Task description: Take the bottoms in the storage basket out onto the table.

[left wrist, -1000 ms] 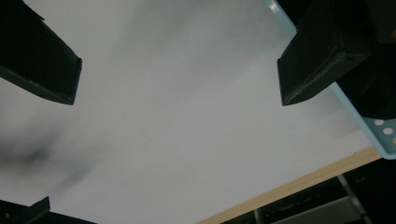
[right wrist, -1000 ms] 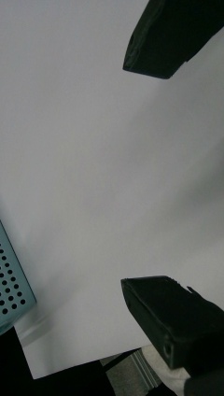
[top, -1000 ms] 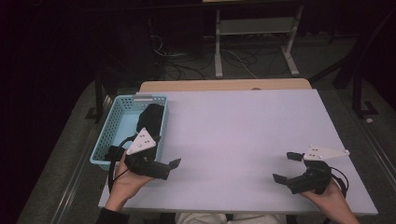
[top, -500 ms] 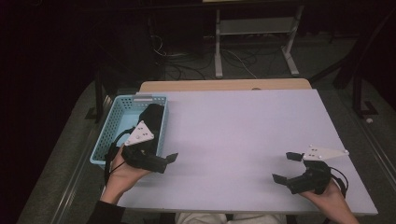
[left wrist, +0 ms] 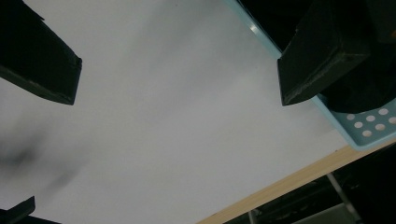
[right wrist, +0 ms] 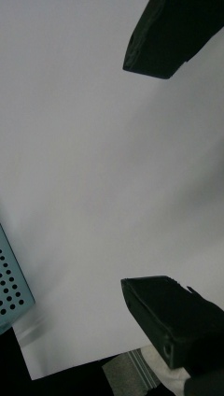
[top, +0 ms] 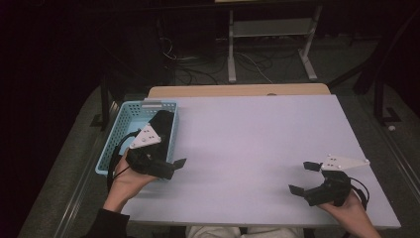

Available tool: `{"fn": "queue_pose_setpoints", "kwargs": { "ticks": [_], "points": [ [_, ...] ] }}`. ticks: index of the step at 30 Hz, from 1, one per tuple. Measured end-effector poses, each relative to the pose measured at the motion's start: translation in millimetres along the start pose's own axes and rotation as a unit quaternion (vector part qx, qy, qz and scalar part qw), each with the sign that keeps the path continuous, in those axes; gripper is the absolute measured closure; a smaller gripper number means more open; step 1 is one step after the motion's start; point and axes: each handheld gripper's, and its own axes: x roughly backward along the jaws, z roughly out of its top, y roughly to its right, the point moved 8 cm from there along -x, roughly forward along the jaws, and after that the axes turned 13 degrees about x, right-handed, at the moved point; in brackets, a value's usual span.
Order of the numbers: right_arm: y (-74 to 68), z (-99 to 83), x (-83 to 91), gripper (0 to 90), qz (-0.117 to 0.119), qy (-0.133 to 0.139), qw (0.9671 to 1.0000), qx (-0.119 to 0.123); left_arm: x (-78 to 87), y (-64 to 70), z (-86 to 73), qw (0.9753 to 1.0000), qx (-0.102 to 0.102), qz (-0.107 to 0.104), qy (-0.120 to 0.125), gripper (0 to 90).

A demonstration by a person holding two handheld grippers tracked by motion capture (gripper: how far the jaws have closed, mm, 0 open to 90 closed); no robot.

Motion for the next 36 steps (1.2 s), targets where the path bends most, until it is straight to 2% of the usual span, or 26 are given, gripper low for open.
{"fn": "queue_pose_setpoints", "kwargs": {
  "ticks": [3,19,36],
  "points": [
    [0.1,0.3,0.2,0.0,0.0,0.001,1.0,0.0,2.0,-2.0,2.3,1.0,0.003,-0.002,0.001,0.1],
    [-1.1,-0.2,-0.7,0.0,0.002,-0.002,1.0,0.001,8.6,-26.4,8.4,0.9997,0.016,0.018,-0.009,0.1],
    [-1.9,1.0,0.4,0.0,0.002,0.001,1.0,0.001,12.4,-43.6,18.4,0.999,0.032,0.03,-0.001,0.1]
  ]
}}
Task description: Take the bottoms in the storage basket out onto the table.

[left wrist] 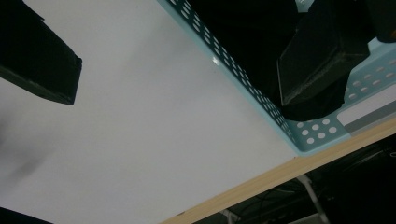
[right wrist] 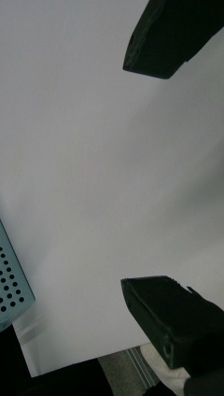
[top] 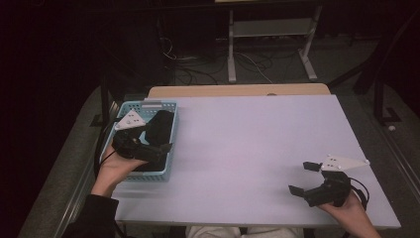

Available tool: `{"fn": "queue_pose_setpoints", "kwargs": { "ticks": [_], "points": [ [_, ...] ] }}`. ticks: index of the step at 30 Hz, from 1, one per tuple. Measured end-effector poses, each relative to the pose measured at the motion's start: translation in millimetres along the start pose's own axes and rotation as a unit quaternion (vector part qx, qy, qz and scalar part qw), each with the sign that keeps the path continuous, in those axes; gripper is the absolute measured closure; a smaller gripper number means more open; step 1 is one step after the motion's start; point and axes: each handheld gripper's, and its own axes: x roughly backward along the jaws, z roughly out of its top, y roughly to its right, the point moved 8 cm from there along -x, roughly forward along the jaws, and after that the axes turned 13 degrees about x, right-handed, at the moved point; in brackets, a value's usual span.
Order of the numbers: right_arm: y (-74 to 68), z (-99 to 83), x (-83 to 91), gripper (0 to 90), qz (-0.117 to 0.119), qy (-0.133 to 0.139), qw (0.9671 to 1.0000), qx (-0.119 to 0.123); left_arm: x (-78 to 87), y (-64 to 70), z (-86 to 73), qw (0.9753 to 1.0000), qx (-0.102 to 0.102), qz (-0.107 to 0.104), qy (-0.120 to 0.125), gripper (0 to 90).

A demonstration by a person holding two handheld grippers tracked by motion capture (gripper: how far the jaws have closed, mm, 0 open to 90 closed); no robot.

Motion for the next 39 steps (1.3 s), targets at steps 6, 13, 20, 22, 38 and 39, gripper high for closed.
{"fn": "queue_pose_setpoints", "kwargs": {
  "ticks": [6,13,20,22,38,39],
  "points": [
    [-0.9,0.4,-0.2,0.0,0.003,0.001,1.0,0.003,-1.6,-7.7,0.9,0.9999,0.012,0.004,0.001,0.1],
    [-1.1,0.6,-0.3,0.0,0.005,0.002,1.0,0.003,-3.7,-19.6,1.1,0.9996,0.027,0.012,0.001,0.1],
    [-1.8,1.0,-0.5,0.0,0.006,0.003,1.0,0.004,-7.8,-30.2,-1.4,0.9988,0.047,0.016,0.002,0.1],
    [-1.6,0.8,-0.5,0.0,0.006,0.003,1.0,0.004,-9.1,-33.6,-2.6,0.9985,0.053,0.016,0.002,0.1],
    [-1.8,0.2,-1.0,0.0,0.006,0.001,1.0,0.004,-14.5,-56.7,-18.2,0.9959,0.077,0.041,-0.024,0.1],
    [-1.8,0.2,-1.1,0.0,0.006,0.0,1.0,0.004,-15.2,-58.3,-18.9,0.9957,0.078,0.042,-0.026,0.1]
  ]
}}
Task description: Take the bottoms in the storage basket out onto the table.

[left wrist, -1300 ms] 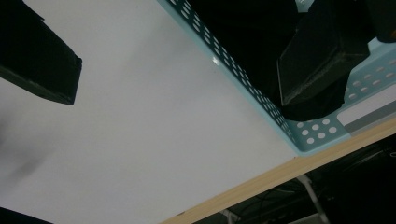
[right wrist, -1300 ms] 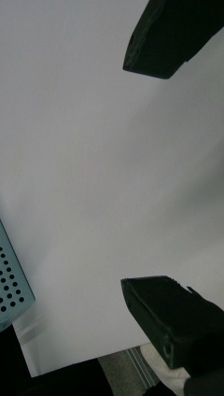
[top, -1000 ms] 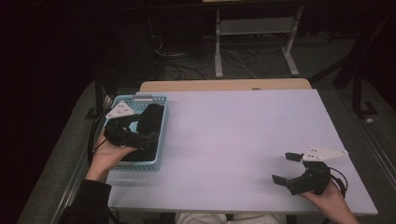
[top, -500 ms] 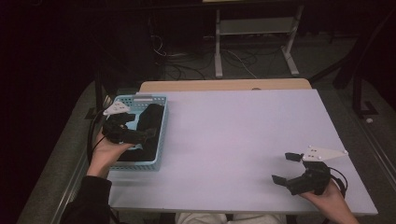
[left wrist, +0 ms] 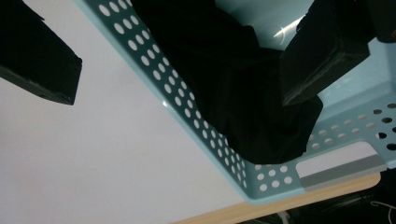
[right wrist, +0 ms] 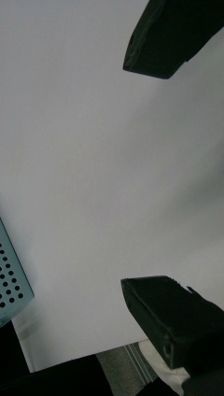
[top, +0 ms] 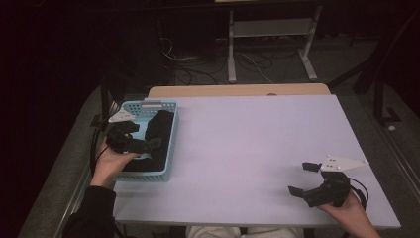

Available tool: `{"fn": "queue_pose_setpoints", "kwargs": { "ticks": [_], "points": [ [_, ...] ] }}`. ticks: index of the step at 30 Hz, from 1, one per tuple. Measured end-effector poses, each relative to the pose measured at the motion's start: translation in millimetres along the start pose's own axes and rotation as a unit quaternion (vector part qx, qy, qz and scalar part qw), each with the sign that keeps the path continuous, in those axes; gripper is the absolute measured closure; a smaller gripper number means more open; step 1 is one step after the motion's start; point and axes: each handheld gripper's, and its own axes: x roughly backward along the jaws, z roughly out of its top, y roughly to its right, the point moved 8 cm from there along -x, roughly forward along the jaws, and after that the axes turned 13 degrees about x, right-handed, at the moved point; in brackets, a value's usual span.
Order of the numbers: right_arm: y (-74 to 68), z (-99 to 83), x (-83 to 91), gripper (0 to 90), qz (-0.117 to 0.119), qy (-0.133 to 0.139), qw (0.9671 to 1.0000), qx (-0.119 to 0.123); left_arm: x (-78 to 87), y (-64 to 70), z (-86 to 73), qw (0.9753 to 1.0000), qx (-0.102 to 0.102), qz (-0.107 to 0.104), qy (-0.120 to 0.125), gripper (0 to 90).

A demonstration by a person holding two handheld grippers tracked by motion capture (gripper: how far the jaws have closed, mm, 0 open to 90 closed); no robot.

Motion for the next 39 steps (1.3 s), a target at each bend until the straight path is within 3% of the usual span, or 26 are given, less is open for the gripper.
{"fn": "queue_pose_setpoints", "kwargs": {
  "ticks": [8,15,22,30,38,39],
  "points": [
    [0.1,-0.4,-0.4,0.0,0.0,-0.002,1.0,-0.001,-7.4,-7.1,-1.4,0.9997,0.008,0.008,-0.022,0.1],
    [0.2,-0.5,-0.4,0.0,-0.001,-0.003,1.0,0.001,-20.8,-11.9,-9.1,0.9983,0.016,0.017,-0.054,0.1],
    [0.3,-0.6,-0.4,0.0,-0.001,-0.003,1.0,0.001,-34.6,-19.0,-16.6,0.995,0.027,0.029,-0.091,0.1],
    [0.2,-0.8,-1.0,0.0,-0.001,-0.004,1.0,0.002,-40.9,-22.4,-21.0,0.9921,0.031,0.032,-0.117,0.1],
    [0.1,-1.2,-1.0,0.0,0.0,-0.005,1.0,0.004,-49.6,-26.8,-29.9,0.9852,0.04,0.036,-0.163,1.3],
    [0.1,-1.2,-1.0,0.0,0.0,-0.005,1.0,0.004,-49.6,-26.8,-29.9,0.9852,0.04,0.036,-0.163,3.1]
  ]
}}
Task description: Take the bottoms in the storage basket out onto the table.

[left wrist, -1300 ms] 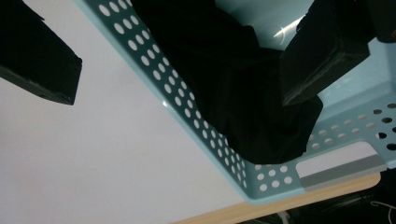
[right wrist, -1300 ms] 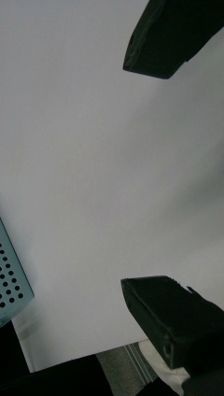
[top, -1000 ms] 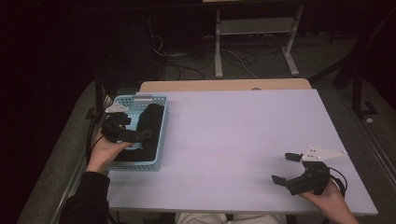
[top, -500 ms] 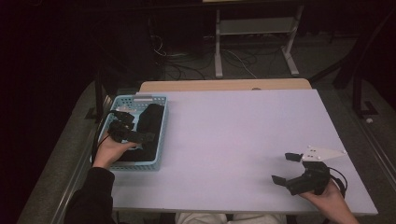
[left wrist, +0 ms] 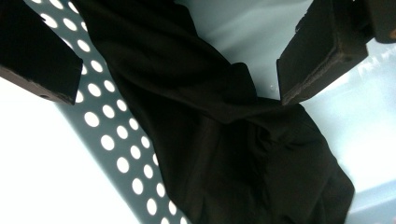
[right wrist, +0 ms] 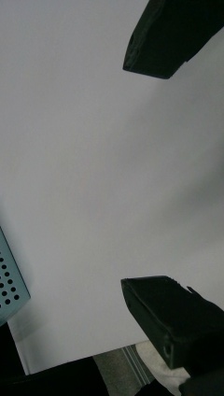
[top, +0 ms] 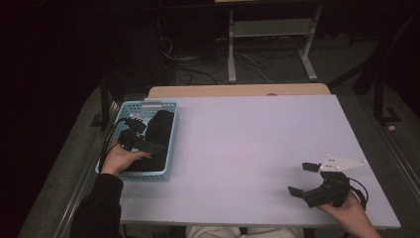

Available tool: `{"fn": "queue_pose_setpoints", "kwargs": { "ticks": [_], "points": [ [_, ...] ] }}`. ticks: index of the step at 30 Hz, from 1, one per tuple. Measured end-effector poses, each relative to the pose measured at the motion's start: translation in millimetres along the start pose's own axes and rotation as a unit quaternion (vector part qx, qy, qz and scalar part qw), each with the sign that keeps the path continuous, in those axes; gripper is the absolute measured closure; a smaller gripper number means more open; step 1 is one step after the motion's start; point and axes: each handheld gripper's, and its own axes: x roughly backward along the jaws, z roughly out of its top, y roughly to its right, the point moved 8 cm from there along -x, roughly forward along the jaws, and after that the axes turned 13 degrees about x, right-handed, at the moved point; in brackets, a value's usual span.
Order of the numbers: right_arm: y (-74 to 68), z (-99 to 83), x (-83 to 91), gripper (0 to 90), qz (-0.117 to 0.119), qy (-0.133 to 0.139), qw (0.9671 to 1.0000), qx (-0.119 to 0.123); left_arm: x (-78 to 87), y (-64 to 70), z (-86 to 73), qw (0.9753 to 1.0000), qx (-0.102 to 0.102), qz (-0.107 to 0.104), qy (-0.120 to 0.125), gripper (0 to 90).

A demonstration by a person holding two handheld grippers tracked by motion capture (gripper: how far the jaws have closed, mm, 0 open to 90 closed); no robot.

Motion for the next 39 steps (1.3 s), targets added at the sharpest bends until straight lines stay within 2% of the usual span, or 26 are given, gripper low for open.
{"fn": "queue_pose_setpoints", "kwargs": {
  "ticks": [4,8,19,29,34,39],
  "points": [
    [-0.1,-0.2,-0.3,0.0,0.0,-0.001,1.0,0.0,-4.9,-0.7,-2.6,0.9998,-0.003,-0.005,-0.02,5.6],
    [-0.3,-0.5,-0.5,0.0,0.0,-0.003,1.0,0.0,-8.2,-3.7,-4.5,0.9993,0.006,-0.007,-0.036,9.3],
    [0.0,-0.6,-0.4,0.0,-0.001,-0.004,1.0,0.002,-18.1,-10.6,-12.9,0.9957,0.024,-0.02,-0.087,14.5],
    [2.6,0.7,1.7,0.0,-0.02,-0.006,0.9997,0.012,-25.7,-12.4,-18.3,0.9897,0.035,-0.04,-0.133,20.5],
    [4.6,3.1,3.7,0.0,-0.037,0.001,0.9992,0.017,-28.0,-10.0,-20.9,0.9872,0.025,-0.047,-0.15,23.9],
    [7.4,4.7,6.8,0.0,-0.047,0.008,0.9987,0.015,-32.8,-6.2,-25.3,0.9811,0.009,-0.054,-0.186,32.5]
  ]
}}
